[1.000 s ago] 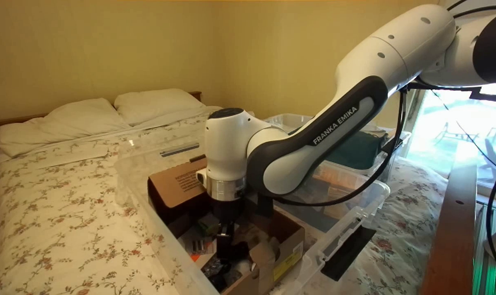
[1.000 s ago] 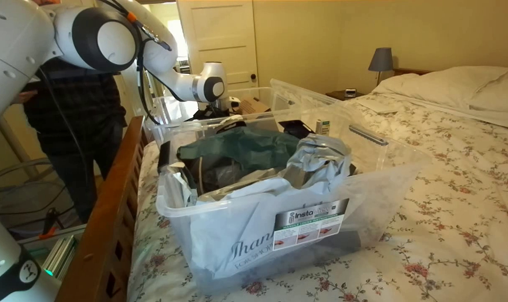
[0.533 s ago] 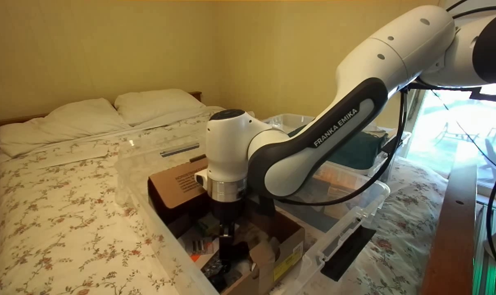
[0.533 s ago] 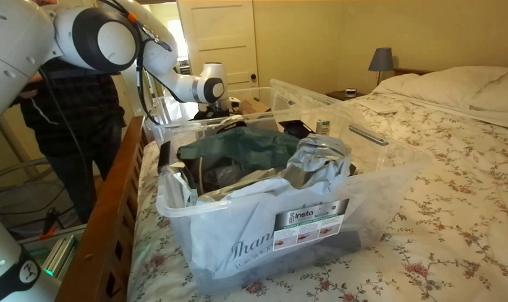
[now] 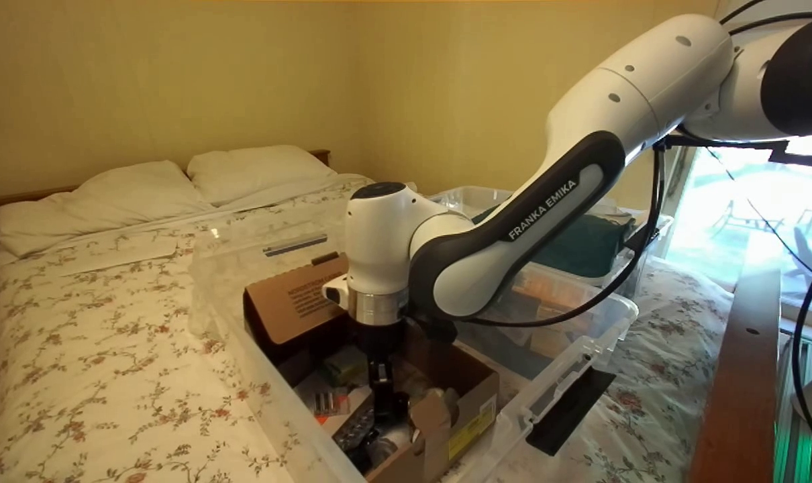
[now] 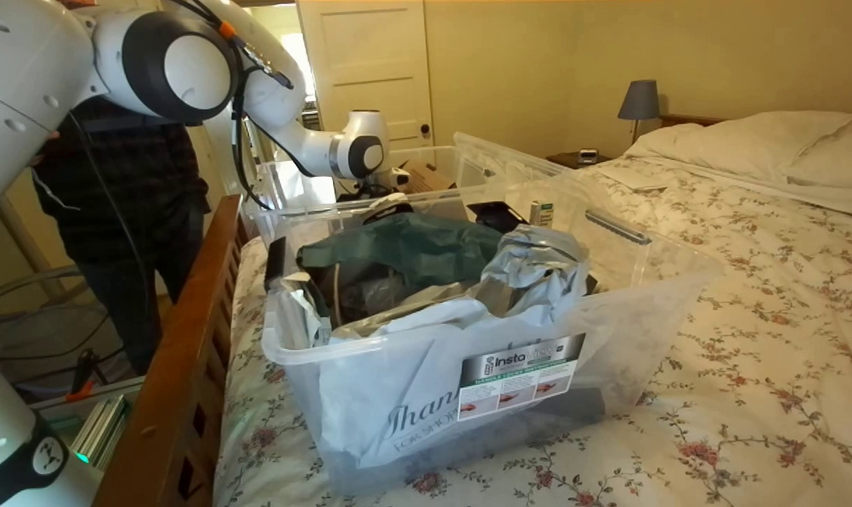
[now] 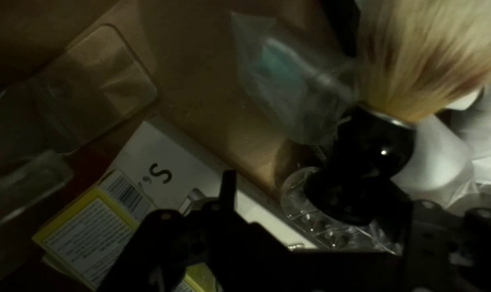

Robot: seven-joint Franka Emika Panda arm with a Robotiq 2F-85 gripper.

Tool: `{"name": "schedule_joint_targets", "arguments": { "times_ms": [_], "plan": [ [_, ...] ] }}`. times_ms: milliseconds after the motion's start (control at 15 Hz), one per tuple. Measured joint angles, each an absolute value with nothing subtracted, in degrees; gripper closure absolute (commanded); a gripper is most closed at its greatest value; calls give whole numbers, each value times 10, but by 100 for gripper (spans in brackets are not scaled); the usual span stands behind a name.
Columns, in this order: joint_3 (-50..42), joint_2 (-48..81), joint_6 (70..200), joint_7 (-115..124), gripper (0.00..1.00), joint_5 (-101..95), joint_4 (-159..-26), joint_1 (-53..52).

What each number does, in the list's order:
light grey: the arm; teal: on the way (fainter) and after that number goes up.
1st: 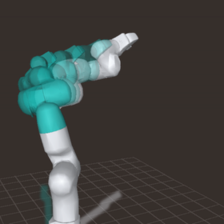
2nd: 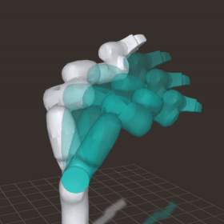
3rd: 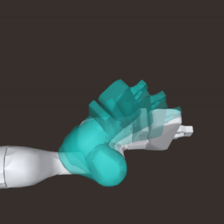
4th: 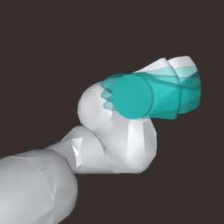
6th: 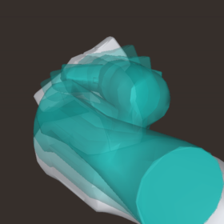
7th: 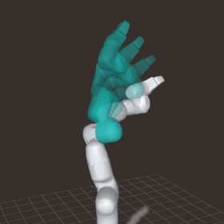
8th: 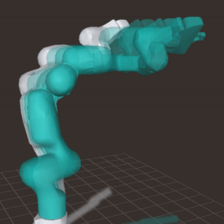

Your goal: Shift one object to the crate on the right

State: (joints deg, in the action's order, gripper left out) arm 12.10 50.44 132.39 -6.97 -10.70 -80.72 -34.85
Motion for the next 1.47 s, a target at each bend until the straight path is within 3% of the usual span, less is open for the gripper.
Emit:
{"name": "schedule_joint_targets", "arguments": {
  "times_ms": [333,400,1000,1467],
  "plan": [
    [124,502,1314,-80,84,-107,-819,-344],
    [124,500,1308,-74,86,-106,-819,-344],
    [128,449,1298,57,86,-43,-847,-322],
    [133,341,1446,148,86,22,-966,-286]
  ]
}}
